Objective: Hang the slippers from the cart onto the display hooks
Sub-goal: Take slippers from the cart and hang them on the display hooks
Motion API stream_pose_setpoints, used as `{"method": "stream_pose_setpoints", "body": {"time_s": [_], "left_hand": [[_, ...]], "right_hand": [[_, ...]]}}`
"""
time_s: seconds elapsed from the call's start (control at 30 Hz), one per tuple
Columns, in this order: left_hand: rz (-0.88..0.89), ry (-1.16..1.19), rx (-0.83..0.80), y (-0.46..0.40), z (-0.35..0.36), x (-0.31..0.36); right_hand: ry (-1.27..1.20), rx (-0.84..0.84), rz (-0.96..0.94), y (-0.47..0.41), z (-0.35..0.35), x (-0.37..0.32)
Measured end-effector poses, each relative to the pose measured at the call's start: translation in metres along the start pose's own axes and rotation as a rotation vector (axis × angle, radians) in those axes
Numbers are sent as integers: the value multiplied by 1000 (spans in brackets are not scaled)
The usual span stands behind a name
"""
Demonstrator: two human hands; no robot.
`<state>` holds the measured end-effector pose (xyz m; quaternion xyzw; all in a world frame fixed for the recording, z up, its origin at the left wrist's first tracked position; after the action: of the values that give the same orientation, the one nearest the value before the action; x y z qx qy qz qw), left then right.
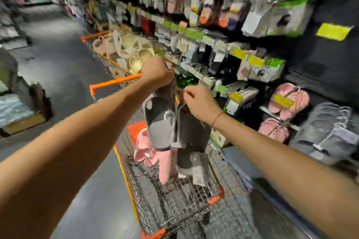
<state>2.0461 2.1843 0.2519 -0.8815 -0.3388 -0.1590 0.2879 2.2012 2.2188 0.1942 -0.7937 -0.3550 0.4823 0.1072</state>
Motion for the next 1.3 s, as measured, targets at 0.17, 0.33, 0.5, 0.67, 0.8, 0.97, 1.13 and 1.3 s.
{"method": "stream_pose_setpoints", "body": {"time_s": [0.17,0.33,0.5,0.67,0.8,0.97,1.13,1.3], "left_hand": [[109,114,-54,29,-8,99],[309,241,-131,83,-4,209],[530,321,-181,151,-2,324],[805,463,-256,242,-5,451],[853,638,-219,292,-27,543],[796,1024,-89,337,-77,646],[825,1254,-91,370,-134,735],[841,1443,-55,396,-190,808]], "right_hand": [[117,214,50,-3,-97,11],[155,426,68,9,-222,18],[113,621,200,41,-356,40],[253,676,221,86,-503,55],[233,717,207,122,-614,38],[360,767,126,154,-740,-7],[463,829,57,174,-838,-58],[654,920,63,184,-920,-98]]}}
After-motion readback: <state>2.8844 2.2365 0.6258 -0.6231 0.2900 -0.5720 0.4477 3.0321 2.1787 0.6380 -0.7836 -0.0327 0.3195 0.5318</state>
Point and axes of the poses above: each hand's wrist, its own y-axis away from the middle knuckle, its own z-axis out of the palm, x = y × z, the point moved 7 cm from there along -y, towards the middle knuckle, and after that the axes turned 13 degrees about x, right-handed, at the moved point
